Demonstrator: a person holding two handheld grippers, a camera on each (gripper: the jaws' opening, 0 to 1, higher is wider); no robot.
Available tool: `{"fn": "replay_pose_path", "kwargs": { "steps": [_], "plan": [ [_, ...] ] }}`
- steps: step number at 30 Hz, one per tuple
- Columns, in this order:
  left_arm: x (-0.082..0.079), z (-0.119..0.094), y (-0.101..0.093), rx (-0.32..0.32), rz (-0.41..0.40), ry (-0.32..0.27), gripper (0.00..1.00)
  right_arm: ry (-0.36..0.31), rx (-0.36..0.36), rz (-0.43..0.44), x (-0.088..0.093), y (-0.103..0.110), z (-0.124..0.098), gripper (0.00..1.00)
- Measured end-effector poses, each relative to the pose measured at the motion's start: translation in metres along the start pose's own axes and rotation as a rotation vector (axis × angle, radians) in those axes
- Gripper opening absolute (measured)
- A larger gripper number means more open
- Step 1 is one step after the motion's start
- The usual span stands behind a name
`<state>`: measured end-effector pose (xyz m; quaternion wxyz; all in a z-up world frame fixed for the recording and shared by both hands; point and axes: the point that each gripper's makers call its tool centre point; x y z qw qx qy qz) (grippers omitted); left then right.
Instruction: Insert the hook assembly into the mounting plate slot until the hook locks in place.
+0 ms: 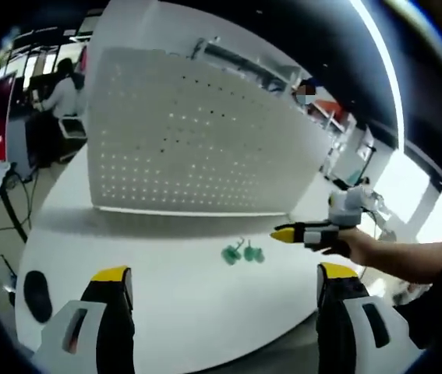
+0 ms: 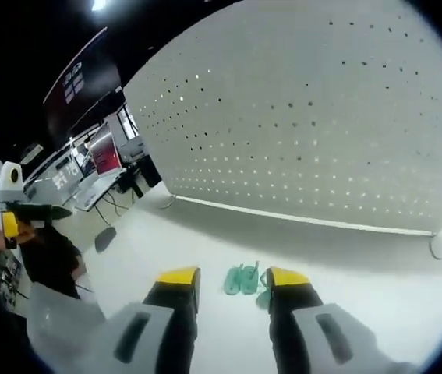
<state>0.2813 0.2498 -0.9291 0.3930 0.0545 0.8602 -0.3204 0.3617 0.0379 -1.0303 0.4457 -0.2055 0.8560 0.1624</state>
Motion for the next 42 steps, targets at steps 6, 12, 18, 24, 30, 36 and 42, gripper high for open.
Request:
{"fn": "replay_pose_path", "kwargs": {
  "steps": [6, 12, 18, 24, 30, 36, 42],
  "plan": [
    [-0.002, 0.001, 0.006, -0.023, 0.012, -0.001, 1.0, 0.089, -0.021, 0.009, 0.021, -0.007, 0.029, 0.28],
    [0.003, 0.001, 0.012, -0.042, 0.008, 0.012, 1.0, 0.158, -0.01, 0.011, 0.039, -0.018, 0.045, 0.22],
    [0.006, 0.001, 0.014, -0.051, -0.001, 0.018, 0.99, 0.182, -0.019, 0.022, 0.046, -0.018, 0.054, 0.2],
    [0.008, 0.0, 0.015, -0.055, -0.004, 0.024, 0.99, 0.201, -0.026, 0.037, 0.049, -0.019, 0.061, 0.13],
    [0.013, 0.0, 0.015, -0.059, -0.007, 0.034, 0.98, 0.218, -0.026, 0.08, 0.054, -0.021, 0.067, 0.11],
    [0.011, -0.001, 0.011, -0.051, -0.007, 0.031, 0.98, 0.225, -0.042, 0.05, 0.052, -0.021, 0.068, 0.04],
    [0.01, 0.0, 0.011, -0.05, -0.005, 0.032, 0.98, 0.226, -0.032, 0.081, 0.052, -0.024, 0.066, 0.03]
  ]
}}
Point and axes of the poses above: the point that each gripper's makers call its tool centre point, and the gripper's own axes: z roughly forward along the fingers, y roughly to its left, x roughly out of its underside, and after that the axes turned 11 degrees about -z, right-handed
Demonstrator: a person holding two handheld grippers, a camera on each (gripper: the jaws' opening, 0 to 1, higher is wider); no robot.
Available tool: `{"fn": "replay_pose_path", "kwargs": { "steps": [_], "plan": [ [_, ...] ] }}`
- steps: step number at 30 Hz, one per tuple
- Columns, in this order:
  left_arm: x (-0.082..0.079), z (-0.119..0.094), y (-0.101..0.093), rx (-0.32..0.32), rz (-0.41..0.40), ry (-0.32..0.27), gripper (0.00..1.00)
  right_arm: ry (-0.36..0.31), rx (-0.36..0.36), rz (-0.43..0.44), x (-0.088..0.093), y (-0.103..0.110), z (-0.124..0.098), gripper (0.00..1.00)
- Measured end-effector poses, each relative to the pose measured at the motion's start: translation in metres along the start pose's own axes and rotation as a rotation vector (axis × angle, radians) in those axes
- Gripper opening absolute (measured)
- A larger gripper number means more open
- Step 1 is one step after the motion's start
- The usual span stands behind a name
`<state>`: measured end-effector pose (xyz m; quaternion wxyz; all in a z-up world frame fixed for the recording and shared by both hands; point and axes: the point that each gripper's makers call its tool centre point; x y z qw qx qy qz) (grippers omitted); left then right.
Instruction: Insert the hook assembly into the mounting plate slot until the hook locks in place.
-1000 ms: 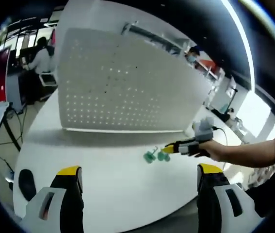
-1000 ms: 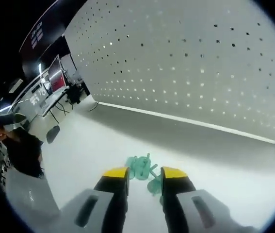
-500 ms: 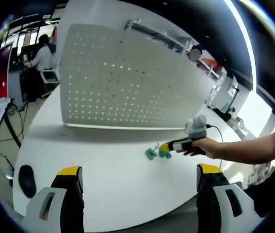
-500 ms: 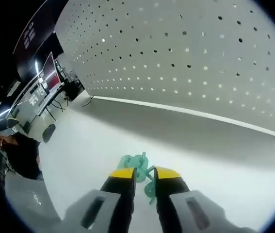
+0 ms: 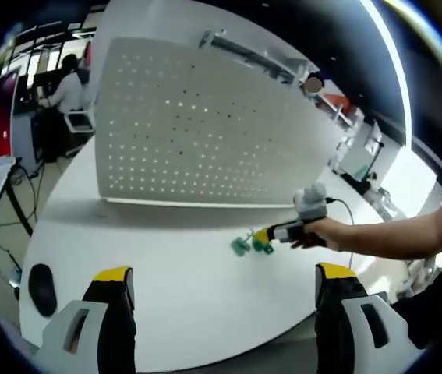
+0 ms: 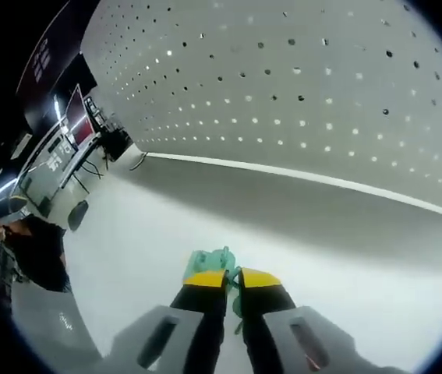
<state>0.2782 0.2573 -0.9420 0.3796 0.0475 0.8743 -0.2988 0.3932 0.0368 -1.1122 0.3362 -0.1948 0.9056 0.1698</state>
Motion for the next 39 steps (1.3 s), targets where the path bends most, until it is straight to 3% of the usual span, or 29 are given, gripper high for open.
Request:
{"fn": "replay_pose_path", "kwargs": {
  "steps": [5, 14, 24, 26, 29, 35, 39],
  "plan": [
    [0.001, 0.0, -0.001, 0.001, 0.003, 0.0, 0.97, -0.045, 0.033, -0.042, -0.011, -0.002, -0.011, 0.01],
    [-0.001, -0.001, -0.007, 0.014, 0.014, -0.001, 0.97, -0.103, 0.071, 0.004, -0.023, -0.009, -0.026, 0.0],
    [-0.003, -0.003, -0.017, 0.029, 0.041, -0.006, 0.97, -0.242, 0.116, -0.028, -0.066, -0.011, -0.066, 0.0],
    [-0.004, -0.003, -0.02, 0.035, 0.046, -0.006, 0.97, -0.297, 0.142, -0.064, -0.081, -0.01, -0.08, 0.0],
    [-0.005, -0.002, -0.026, 0.041, 0.063, -0.008, 0.97, -0.337, 0.16, -0.133, -0.096, -0.001, -0.099, 0.0],
    [-0.011, -0.001, -0.037, 0.059, 0.077, -0.02, 0.97, -0.426, 0.135, -0.13, -0.118, 0.02, -0.13, 0.0],
    [-0.015, 0.0, -0.042, 0.063, 0.1, -0.028, 0.98, -0.493, 0.123, -0.215, -0.134, 0.046, -0.153, 0.0]
  ]
}}
Point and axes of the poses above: the point that each gripper's makers call its tool centre point, and the gripper's own axes: z roughly forward along the fingers, y roughly to its left, x roughly out of its underside, and after that the axes turned 11 degrees about -z, right-handed
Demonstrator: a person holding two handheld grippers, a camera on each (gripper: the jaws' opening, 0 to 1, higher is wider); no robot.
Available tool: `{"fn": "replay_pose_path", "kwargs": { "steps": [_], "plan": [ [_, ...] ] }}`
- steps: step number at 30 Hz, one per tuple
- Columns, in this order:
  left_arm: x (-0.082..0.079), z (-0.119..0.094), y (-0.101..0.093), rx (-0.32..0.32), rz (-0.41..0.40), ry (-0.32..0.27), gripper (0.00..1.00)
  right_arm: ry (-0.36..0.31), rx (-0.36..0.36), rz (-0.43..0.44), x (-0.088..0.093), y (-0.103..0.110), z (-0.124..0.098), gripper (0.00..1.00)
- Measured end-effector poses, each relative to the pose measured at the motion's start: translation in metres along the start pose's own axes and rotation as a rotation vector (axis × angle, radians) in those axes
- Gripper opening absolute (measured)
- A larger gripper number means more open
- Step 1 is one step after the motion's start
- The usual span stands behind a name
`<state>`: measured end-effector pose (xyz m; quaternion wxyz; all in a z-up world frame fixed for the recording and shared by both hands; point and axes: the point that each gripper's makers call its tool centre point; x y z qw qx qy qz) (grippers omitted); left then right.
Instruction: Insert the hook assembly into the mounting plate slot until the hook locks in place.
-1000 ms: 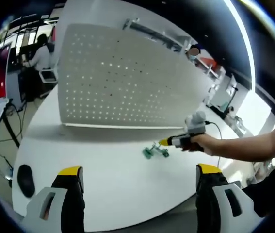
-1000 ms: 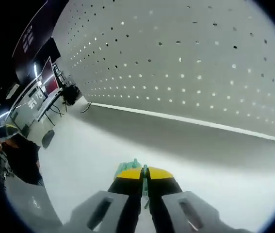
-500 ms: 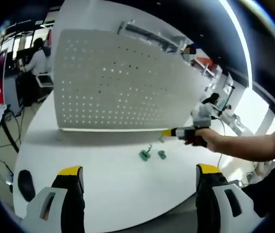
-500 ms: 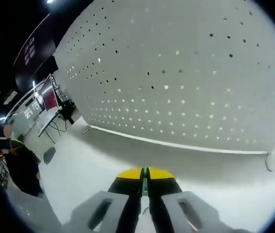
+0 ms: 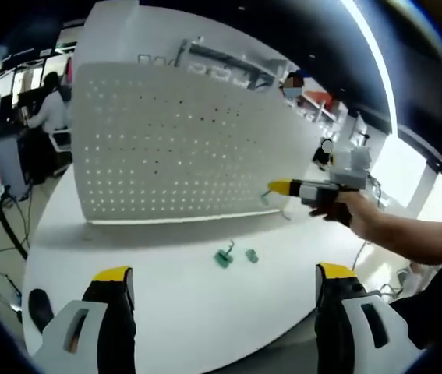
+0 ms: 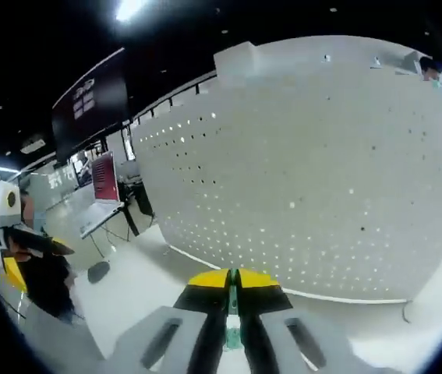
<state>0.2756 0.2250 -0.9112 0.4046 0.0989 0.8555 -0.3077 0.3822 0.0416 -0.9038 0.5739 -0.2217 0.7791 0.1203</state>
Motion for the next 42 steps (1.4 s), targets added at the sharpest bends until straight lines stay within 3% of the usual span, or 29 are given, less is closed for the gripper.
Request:
{"fn": "replay_pose_path", "kwargs": {
  "steps": [3, 8, 10, 15, 19, 25, 30, 42],
  "plan": [
    [-0.002, 0.002, -0.003, 0.009, 0.001, -0.005, 0.98, -0.04, -0.038, 0.021, -0.017, 0.02, -0.011, 0.0],
    [-0.003, 0.006, -0.011, 0.022, -0.005, -0.004, 0.97, -0.077, -0.103, 0.076, -0.029, 0.05, -0.022, 0.0],
    [-0.003, 0.009, -0.013, 0.031, -0.009, -0.002, 0.97, -0.12, -0.134, 0.12, -0.034, 0.066, -0.024, 0.0],
    [-0.002, 0.014, -0.019, 0.055, -0.028, -0.002, 0.93, -0.114, -0.192, 0.172, -0.025, 0.102, -0.029, 0.0],
    [-0.002, 0.015, -0.018, 0.057, -0.033, -0.004, 0.89, -0.135, -0.226, 0.213, -0.03, 0.124, -0.035, 0.0],
    [0.004, 0.014, -0.014, 0.06, -0.055, -0.001, 0.8, -0.15, -0.261, 0.274, -0.032, 0.144, -0.039, 0.0],
    [0.002, 0.013, -0.019, 0.091, -0.068, -0.024, 0.7, -0.192, -0.319, 0.251, -0.04, 0.161, -0.044, 0.0],
    [0.003, 0.01, -0.039, 0.19, -0.166, -0.053, 0.4, -0.223, -0.32, 0.277, -0.045, 0.168, -0.051, 0.0]
  ]
}}
Point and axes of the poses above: the point that each gripper's makers call its tool centre point, and the gripper's own axes: z roughly forward along the fingers, y roughly to its left, x roughly out of its underside, and after that the axes turned 11 degrees about -z, right-handed
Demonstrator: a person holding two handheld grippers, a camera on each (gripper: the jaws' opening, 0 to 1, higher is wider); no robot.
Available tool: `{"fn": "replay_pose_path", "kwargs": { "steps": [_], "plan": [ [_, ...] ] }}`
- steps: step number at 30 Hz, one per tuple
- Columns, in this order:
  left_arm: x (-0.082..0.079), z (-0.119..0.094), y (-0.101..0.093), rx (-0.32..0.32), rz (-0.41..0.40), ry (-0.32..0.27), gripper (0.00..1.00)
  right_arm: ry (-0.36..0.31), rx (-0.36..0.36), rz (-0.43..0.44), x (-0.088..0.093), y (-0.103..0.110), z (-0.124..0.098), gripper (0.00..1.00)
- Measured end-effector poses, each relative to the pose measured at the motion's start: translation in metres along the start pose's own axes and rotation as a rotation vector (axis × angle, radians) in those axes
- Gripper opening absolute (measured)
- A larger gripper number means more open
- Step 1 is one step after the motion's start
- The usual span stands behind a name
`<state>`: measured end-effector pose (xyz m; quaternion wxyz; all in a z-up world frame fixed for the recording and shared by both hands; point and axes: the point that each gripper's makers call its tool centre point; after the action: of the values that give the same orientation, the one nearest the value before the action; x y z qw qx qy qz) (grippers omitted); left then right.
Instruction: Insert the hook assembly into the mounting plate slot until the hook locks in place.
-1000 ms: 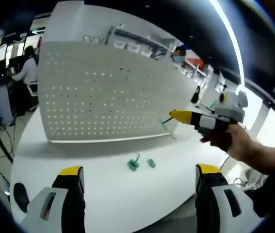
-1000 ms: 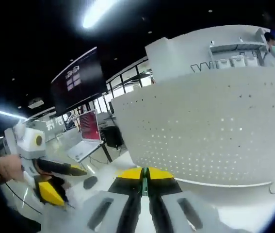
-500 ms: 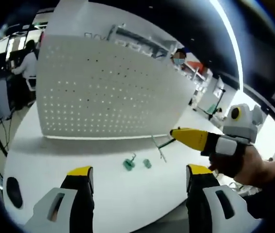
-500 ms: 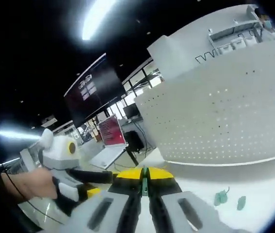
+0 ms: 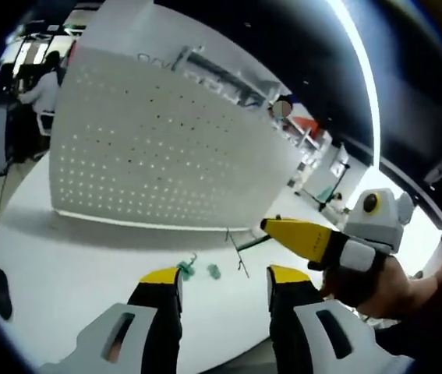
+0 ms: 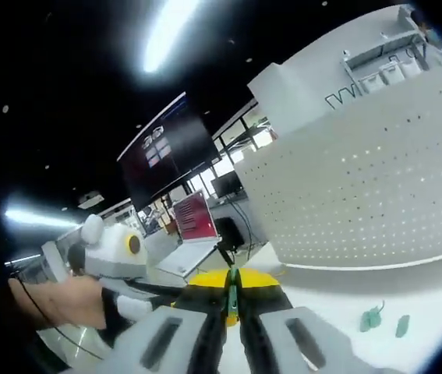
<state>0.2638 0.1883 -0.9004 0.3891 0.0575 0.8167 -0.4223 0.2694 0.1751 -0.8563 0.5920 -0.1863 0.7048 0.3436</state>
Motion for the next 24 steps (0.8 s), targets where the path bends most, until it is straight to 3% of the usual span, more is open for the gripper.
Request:
{"fn": "replay_pose_path", "kwargs": {
  "steps": [14, 18, 24],
  "plan": [
    [-0.001, 0.001, -0.007, 0.03, -0.039, -0.008, 0.15, -0.015, -0.01, -0.002, -0.001, 0.009, 0.001, 0.0],
    [-0.001, 0.0, -0.004, 0.029, -0.079, -0.014, 0.15, -0.021, -0.013, -0.013, -0.003, 0.01, 0.0, 0.0],
    [-0.004, -0.003, -0.008, 0.062, -0.127, -0.033, 0.07, -0.035, -0.029, -0.019, -0.005, 0.015, -0.001, 0.0]
  ]
}}
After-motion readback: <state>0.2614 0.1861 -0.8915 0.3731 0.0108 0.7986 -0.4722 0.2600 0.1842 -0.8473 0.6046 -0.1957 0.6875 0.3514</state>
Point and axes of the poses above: the point that each gripper's makers call its tool centre point, and the gripper's own axes: z roughly forward along the fingers, y roughly to its left, x roughly out of its underside, and after that the axes turned 11 degrees about -z, right-handed
